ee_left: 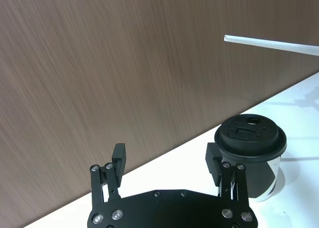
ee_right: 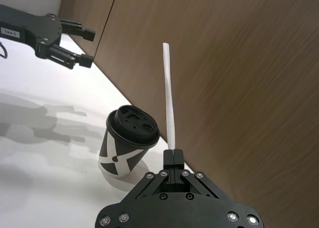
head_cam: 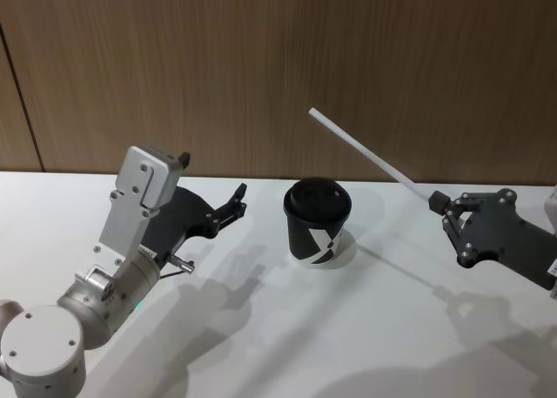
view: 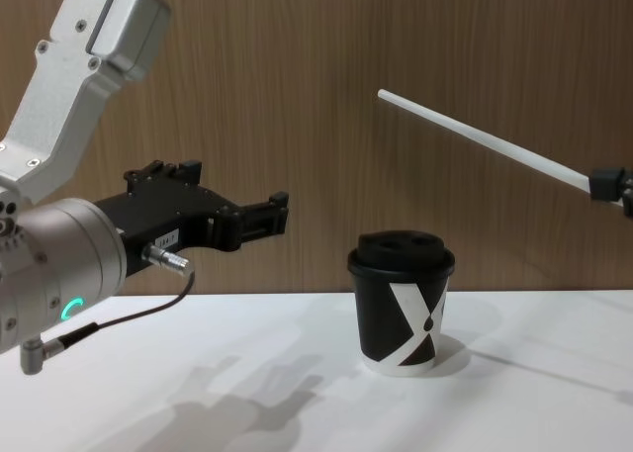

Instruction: Pick up the straw with one hand, pass it to the other hand, and insert it into the cup.

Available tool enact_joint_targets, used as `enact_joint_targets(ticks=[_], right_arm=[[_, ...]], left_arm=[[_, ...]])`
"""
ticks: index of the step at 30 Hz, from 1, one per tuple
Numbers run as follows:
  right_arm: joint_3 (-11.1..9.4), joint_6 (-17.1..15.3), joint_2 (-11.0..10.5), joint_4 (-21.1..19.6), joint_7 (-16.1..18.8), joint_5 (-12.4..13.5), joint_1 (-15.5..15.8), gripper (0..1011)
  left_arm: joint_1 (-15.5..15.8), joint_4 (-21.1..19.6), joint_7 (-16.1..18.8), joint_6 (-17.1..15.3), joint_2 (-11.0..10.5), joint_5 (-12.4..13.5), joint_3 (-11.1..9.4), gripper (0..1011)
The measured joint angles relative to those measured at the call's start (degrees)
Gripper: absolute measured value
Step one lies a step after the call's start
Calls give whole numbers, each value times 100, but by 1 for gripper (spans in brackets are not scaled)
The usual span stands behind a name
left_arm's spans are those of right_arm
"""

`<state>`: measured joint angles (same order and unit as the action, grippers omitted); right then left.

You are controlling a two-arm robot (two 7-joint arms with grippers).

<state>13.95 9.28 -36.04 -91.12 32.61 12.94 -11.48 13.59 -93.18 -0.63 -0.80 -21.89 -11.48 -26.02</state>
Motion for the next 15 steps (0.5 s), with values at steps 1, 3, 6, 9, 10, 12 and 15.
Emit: enact_joint_targets(ticks=[1, 3, 6, 9, 10, 12, 15], right_arm=[[9, 16, 2, 4, 6, 18, -1, 0], [22, 41, 5, 10, 16, 47, -2, 0], [31, 60, 6, 15, 26, 66, -3, 0], [45, 89, 8, 21, 38, 98, -5, 0], [47, 92, 9, 22, 40, 102, -6, 0], [51, 98, 10, 23, 43, 109, -7, 0], [57, 117, 12, 26, 48, 130, -7, 0]], left_arm=[[0, 0, 0, 0, 0, 0, 0, 1003], [0, 0, 0, 0, 0, 0, 0, 1003], [0, 0, 0, 0, 0, 0, 0, 1003], [0, 0, 0, 0, 0, 0, 0, 1003], [0, 0, 0, 0, 0, 0, 0, 1003], [0, 0, 0, 0, 0, 0, 0, 1003], [0, 0, 0, 0, 0, 0, 0, 1003]])
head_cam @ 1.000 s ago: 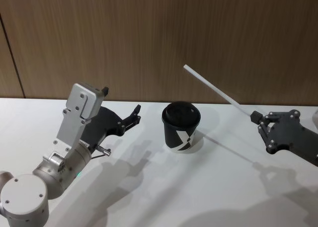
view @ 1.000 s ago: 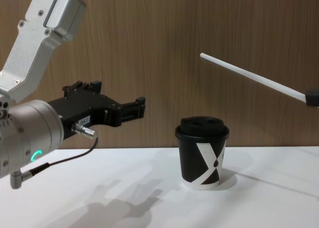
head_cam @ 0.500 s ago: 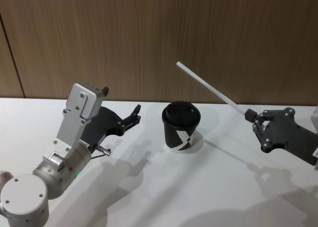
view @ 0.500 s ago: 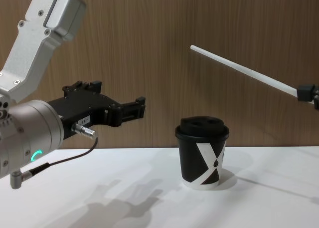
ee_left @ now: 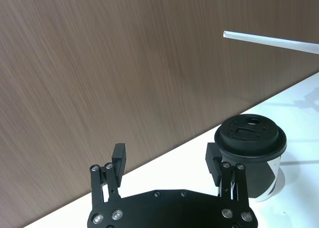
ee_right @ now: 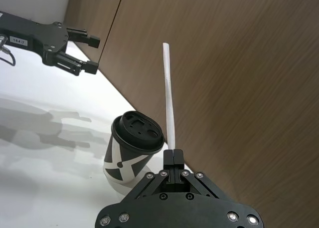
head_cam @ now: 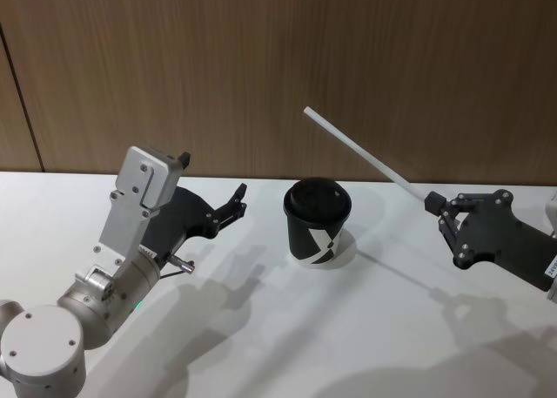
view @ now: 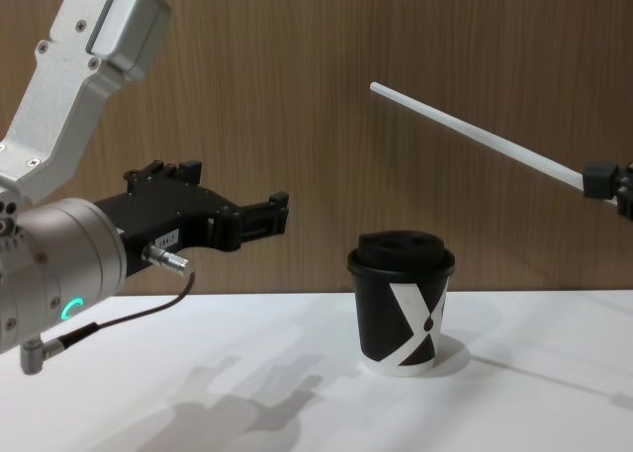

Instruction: Pick up the straw with one hand, pass it to the other hand, and insert it into the cup.

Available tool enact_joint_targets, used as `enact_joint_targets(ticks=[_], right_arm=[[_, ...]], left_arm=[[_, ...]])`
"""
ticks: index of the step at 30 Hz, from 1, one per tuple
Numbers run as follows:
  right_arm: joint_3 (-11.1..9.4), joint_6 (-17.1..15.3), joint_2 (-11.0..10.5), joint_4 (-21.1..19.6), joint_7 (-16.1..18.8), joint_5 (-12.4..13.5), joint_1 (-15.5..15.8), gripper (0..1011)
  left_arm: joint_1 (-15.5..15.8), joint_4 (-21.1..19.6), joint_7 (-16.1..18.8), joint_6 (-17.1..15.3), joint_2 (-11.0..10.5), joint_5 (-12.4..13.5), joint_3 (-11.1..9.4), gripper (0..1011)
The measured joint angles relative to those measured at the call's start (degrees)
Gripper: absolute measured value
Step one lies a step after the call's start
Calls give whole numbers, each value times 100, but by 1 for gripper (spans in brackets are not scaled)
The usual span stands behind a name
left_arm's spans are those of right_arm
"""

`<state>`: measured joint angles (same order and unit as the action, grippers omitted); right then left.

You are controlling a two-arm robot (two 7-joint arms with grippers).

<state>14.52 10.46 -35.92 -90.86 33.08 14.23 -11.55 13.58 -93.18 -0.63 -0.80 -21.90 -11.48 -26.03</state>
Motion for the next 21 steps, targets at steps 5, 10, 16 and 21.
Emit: enact_joint_targets(ticks=[5, 10, 16, 21], right_arm=[[7, 14, 2, 3, 5, 12, 0, 0], [12, 21, 3, 7, 9, 22, 0, 0], [15, 30, 3, 9, 14, 32, 0, 0], [18, 35, 3, 9, 17, 37, 0, 0]], left_arm=[[0, 0, 0, 0, 0, 0, 0, 1003], [0, 0, -5, 0, 3, -2, 1, 1003], [0, 5, -127, -6, 17, -118, 34, 1003], [5, 23, -395, -7, 39, -382, 92, 1003]])
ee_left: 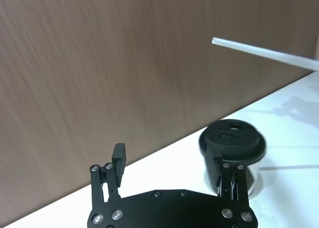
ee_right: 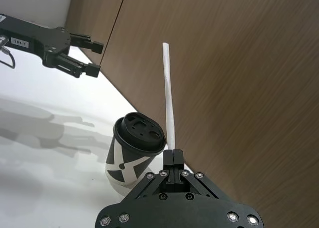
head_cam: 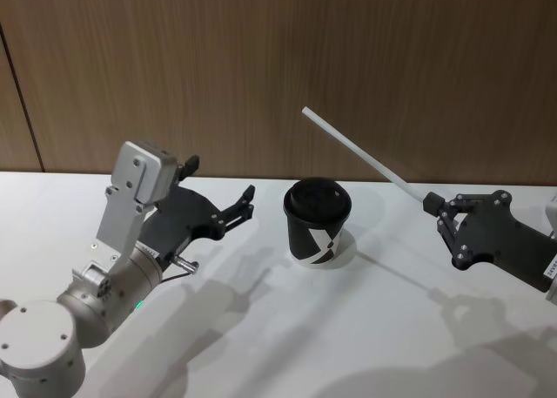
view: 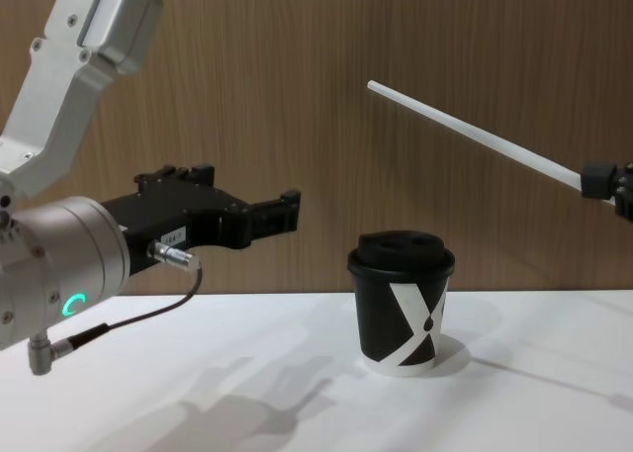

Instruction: Pick up the straw with one hand, pass it to the other hand, and insert it into the cup.

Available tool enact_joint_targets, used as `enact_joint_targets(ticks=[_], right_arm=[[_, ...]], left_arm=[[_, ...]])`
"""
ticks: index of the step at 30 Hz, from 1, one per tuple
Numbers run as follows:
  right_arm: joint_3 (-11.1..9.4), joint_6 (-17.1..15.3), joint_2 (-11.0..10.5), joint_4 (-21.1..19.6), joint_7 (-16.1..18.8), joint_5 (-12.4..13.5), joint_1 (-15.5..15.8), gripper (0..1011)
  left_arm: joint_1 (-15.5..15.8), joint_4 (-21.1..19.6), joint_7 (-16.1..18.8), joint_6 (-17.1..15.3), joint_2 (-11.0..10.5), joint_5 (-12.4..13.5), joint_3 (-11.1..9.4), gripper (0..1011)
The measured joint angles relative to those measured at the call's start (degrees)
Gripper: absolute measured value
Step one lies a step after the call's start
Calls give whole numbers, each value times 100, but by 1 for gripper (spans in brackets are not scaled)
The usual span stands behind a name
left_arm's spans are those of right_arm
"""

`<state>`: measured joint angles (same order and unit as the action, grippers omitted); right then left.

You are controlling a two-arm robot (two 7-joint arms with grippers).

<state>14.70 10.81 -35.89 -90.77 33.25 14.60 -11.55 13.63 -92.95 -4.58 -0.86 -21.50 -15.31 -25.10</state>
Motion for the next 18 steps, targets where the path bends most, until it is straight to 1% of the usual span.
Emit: enact_joint_targets(ticks=[10, 11, 13, 14, 16, 18], right_arm=[[1, 6, 0, 0, 0, 6, 0, 0], [1, 6, 0, 0, 1, 8, 0, 0], [1, 6, 0, 0, 0, 8, 0, 0], [1, 6, 0, 0, 0, 9, 0, 0], [2, 6, 0, 0, 0, 9, 0, 0], [1, 6, 0, 0, 0, 9, 0, 0]], left_arm=[[25, 36, -708, -50, 51, -685, 130, 1003], [29, 42, -818, -69, 62, -802, 150, 1003], [34, 48, -945, -93, 77, -941, 175, 1003], [38, 54, -1052, -113, 91, -1059, 194, 1003], [45, 61, -1171, -135, 111, -1202, 214, 1003], [53, 73, -1335, -166, 140, -1403, 245, 1003]])
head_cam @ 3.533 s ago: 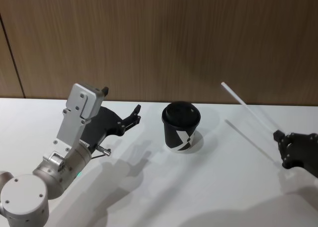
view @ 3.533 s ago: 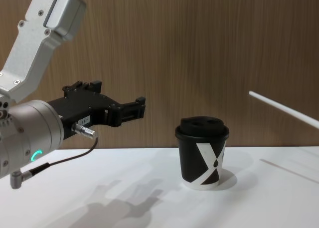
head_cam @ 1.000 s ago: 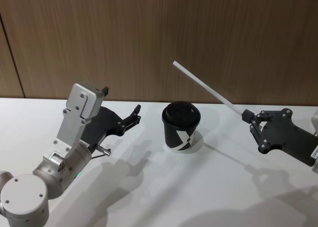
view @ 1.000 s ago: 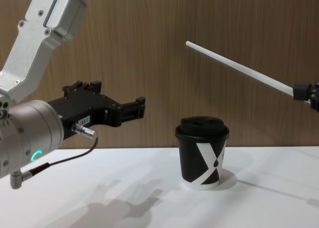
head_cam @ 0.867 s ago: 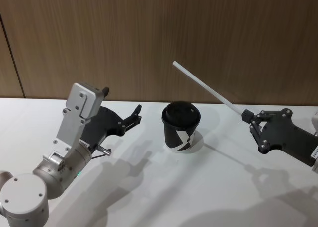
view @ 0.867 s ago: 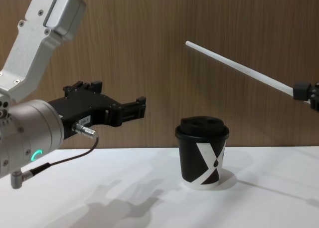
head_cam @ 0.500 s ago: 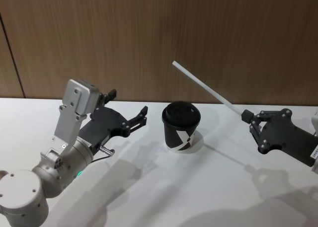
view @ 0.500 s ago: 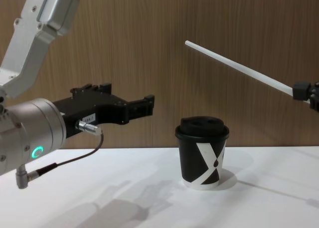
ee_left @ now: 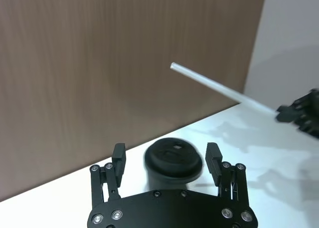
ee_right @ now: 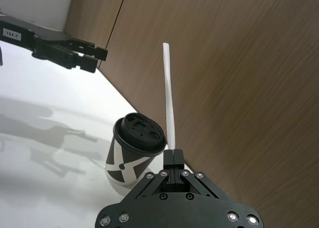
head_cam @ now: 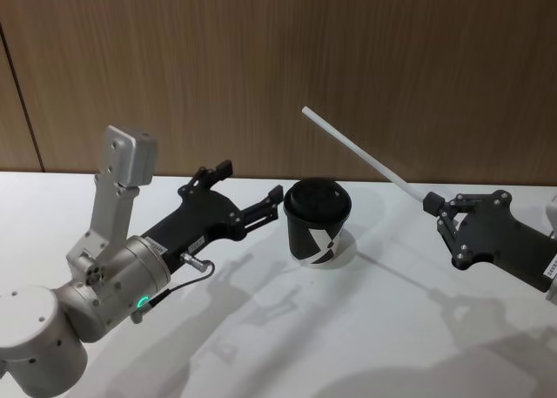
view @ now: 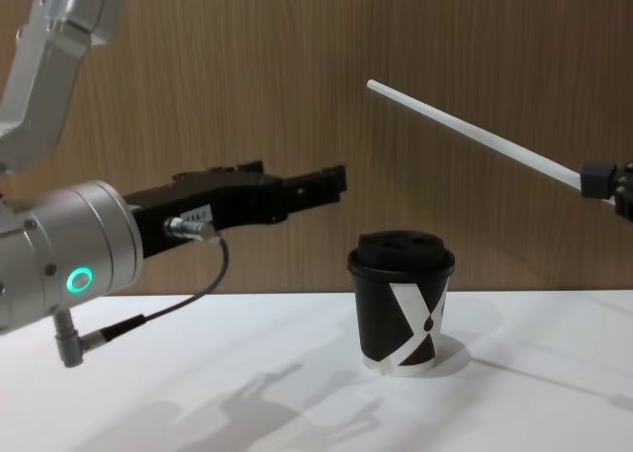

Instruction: Pick up the straw with one hand, pass it to the other hand, and insert it into the cup.

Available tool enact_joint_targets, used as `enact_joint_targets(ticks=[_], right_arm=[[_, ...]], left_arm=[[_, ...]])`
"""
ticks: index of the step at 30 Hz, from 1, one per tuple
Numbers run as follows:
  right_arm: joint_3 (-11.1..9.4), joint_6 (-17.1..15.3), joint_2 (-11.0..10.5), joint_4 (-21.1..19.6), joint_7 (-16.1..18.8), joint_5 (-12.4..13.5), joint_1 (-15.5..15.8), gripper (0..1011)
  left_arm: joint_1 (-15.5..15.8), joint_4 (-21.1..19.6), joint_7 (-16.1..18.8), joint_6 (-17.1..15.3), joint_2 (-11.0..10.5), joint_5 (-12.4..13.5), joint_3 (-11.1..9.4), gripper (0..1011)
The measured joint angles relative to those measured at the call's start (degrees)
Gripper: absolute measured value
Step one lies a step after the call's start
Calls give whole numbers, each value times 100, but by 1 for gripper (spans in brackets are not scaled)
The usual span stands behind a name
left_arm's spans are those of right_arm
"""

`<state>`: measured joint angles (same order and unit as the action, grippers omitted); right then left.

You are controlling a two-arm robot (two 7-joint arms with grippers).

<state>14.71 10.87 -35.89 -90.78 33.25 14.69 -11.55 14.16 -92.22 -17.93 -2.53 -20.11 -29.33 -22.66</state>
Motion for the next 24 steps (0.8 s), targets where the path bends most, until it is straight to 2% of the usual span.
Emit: enact_joint_targets(ticks=[12, 15, 18, 24], right_arm=[[0, 0, 0, 0, -2, 0, 0, 0], [0, 0, 0, 0, -1, 0, 0, 0], [0, -1, 0, 0, -1, 0, 0, 0], [0, -1, 0, 0, -1, 0, 0, 0]], left_arm=[[62, 124, -689, -149, 240, -988, 116, 1003], [86, 162, -789, -178, 302, -1160, 132, 1003], [136, 246, -935, -237, 426, -1446, 149, 1003], [242, 394, -1047, -353, 592, -1781, 154, 1003]])
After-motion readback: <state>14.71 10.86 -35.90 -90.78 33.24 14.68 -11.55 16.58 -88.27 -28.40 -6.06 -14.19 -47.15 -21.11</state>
